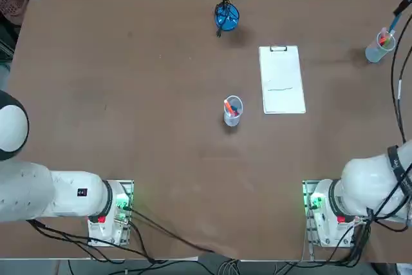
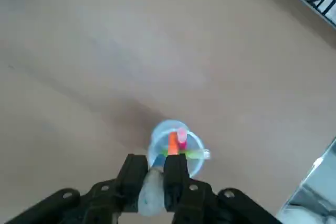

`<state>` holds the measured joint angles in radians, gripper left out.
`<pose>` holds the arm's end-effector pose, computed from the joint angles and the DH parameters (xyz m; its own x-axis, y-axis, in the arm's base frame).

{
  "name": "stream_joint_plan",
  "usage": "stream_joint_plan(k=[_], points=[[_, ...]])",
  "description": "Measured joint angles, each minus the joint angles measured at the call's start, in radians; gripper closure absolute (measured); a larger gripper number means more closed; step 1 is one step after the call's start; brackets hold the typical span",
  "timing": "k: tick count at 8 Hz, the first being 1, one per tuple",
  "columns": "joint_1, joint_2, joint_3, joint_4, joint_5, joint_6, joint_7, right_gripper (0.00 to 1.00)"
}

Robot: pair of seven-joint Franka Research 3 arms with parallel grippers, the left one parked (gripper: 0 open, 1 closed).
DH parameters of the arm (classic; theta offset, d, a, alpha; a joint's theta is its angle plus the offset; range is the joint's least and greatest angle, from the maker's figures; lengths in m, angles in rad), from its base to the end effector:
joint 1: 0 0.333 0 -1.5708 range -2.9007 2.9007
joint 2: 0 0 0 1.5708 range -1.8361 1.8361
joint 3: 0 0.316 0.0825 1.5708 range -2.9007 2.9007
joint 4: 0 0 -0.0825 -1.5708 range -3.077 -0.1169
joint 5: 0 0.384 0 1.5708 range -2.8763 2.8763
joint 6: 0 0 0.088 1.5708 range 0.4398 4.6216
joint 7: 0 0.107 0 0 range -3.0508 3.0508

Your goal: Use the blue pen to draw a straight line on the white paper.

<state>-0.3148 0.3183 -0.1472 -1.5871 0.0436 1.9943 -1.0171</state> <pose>0.6001 -0.2838 0.4623 0.8516 0.5224 0.0446 0.5181 -0.8515 0.0810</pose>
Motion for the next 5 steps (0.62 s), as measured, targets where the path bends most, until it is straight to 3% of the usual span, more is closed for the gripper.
stream_joint_plan(k=[3,5], points=[[0.13,-0.066,0.008,0.086,0.021,-0.293,0.329,0.78],[0.26,-0.136,0.013,0.016,0.026,-0.341,0.55,0.78]])
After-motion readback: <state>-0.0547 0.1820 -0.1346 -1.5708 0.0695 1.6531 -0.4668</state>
